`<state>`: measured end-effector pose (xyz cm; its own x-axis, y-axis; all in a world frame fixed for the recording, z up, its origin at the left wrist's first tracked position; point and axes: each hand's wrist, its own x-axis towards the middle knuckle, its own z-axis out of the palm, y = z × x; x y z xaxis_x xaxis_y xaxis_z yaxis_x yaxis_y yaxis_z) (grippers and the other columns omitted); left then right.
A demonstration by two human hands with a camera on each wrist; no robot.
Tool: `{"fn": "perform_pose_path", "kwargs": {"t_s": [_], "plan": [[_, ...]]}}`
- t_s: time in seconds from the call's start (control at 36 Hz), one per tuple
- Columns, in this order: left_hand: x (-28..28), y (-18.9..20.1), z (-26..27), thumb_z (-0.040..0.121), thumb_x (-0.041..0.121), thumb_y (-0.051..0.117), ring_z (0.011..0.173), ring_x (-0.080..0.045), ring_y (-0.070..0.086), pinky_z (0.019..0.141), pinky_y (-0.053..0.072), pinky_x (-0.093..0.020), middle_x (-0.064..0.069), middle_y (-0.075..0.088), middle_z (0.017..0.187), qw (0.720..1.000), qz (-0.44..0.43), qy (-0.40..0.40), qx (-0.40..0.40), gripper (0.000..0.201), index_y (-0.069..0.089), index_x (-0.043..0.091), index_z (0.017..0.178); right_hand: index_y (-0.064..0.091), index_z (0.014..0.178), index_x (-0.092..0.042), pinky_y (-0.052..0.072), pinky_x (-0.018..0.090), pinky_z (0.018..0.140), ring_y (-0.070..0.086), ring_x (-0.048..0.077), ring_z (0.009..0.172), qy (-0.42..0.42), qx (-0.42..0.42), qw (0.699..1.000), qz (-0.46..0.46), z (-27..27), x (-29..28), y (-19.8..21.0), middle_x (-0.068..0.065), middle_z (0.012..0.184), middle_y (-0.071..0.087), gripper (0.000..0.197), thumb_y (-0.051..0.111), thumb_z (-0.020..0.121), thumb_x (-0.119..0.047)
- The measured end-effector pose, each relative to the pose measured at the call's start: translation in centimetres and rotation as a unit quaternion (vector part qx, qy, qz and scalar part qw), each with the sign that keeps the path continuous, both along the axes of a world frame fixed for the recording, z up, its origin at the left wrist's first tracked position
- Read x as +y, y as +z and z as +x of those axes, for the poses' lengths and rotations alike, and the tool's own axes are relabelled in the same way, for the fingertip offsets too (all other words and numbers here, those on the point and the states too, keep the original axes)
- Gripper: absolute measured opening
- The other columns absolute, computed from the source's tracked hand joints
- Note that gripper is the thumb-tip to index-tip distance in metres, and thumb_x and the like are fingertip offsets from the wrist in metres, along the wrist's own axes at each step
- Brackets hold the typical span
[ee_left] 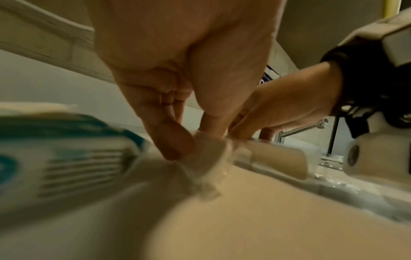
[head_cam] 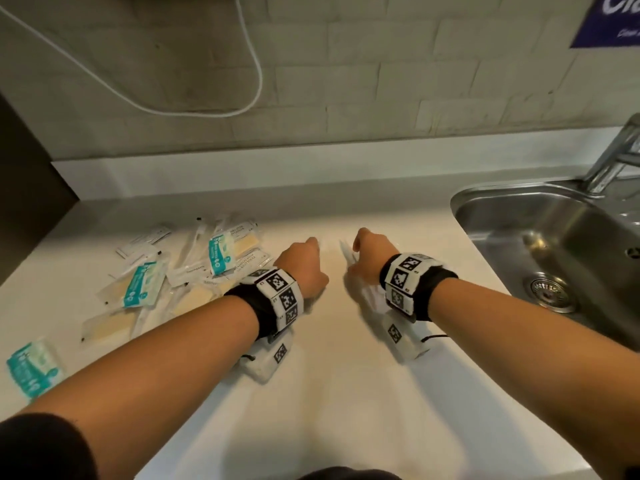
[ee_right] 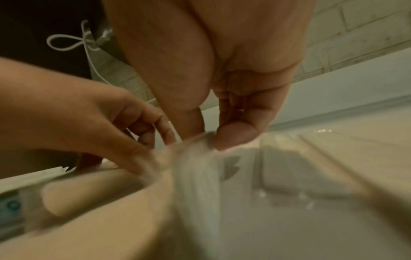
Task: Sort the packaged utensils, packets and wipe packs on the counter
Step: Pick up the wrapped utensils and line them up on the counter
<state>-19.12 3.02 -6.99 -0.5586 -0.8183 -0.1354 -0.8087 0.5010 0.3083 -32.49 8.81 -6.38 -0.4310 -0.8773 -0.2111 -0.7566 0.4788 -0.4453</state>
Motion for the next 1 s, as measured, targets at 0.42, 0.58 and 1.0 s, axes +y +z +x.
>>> {"fn": "perform_pose_path", "kwargs": {"t_s": [0.42,0.58,1.0], "plan": [[-0.3,-1.6,2.4,0.07,0.078,0.055,0.12,-0.024,0.04,0.099,0.036,-0.041,0.007,0.052,0.136,0.98,-0.045,-0.159,-0.114,0.078,0.055,0.031,0.132,0.057,0.12,-0.022,0.047,0.042,0.095,0.05,0.026,0.116,0.229,0.151,0.958,0.087,-1.2,3.3,-1.0,0.0,0.122,0.057,0.036,0.063,0.085,-0.03],[-0.9,-0.9,2.5,0.072,0.079,0.05,0.112,-0.022,0.04,0.094,0.032,-0.039,0.008,0.06,0.123,0.97,-0.072,-0.175,-0.154,0.069,0.063,0.028,0.118,0.052,0.124,-0.019,0.041,0.041,0.098,0.044,0.026,0.124,0.231,0.189,0.952,0.074,-1.1,3.0,-1.4,0.001,0.136,0.051,0.041,0.051,0.092,-0.044],[-1.6,-0.1,1.6,0.078,0.074,0.051,0.115,-0.024,0.045,0.097,0.032,-0.041,0.005,0.063,0.111,0.967,-0.055,-0.179,-0.176,0.062,0.059,0.026,0.117,0.056,0.118,-0.018,0.044,0.041,0.096,0.044,0.023,0.118,0.202,0.165,0.961,0.092,0.1,1.5,-0.9,0.002,0.127,0.054,0.037,0.047,0.094,-0.044]]}}
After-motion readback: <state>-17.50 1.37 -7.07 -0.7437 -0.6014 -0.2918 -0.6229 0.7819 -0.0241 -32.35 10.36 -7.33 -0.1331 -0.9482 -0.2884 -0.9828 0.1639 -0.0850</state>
